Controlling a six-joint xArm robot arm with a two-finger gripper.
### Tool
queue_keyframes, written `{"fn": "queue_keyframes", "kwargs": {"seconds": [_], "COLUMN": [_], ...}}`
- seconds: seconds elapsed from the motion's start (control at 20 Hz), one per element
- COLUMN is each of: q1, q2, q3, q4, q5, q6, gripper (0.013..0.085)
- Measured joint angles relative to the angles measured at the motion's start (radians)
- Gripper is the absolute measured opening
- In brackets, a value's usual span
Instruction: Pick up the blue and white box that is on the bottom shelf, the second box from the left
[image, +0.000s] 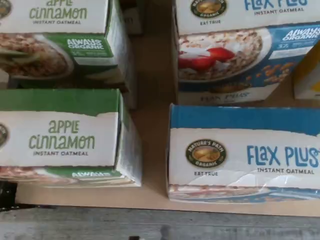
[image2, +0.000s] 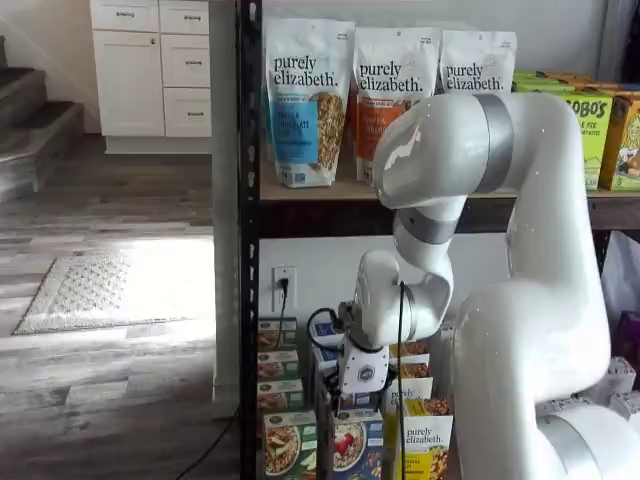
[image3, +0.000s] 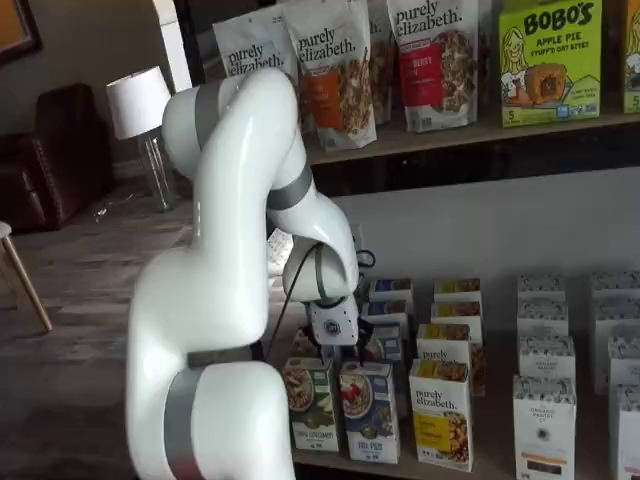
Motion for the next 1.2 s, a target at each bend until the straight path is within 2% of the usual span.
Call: {"fn": "queue_keyframes", "kwargs": {"seconds": [0.2, 0.35, 0.7, 1.05, 1.2], "q1": [-0.009, -0.013, -0.029, -0.040, -0.048], "q2": [0.017, 0.029, 0.064, 0.108, 0.128], "q3": [-0.025, -0.041, -0.080, -0.112, -0.129], "q4": [-0.081, -0.094, -0.090, -0.009, -0.018], "q5": [0.006, 0.009, 0.017, -0.002, -0.003], "q6": [0.071, 0.080, 0.060, -0.030, -0.029], "gripper": [0.0850, 0.0850, 0.0850, 0.0850, 0.0850]}}
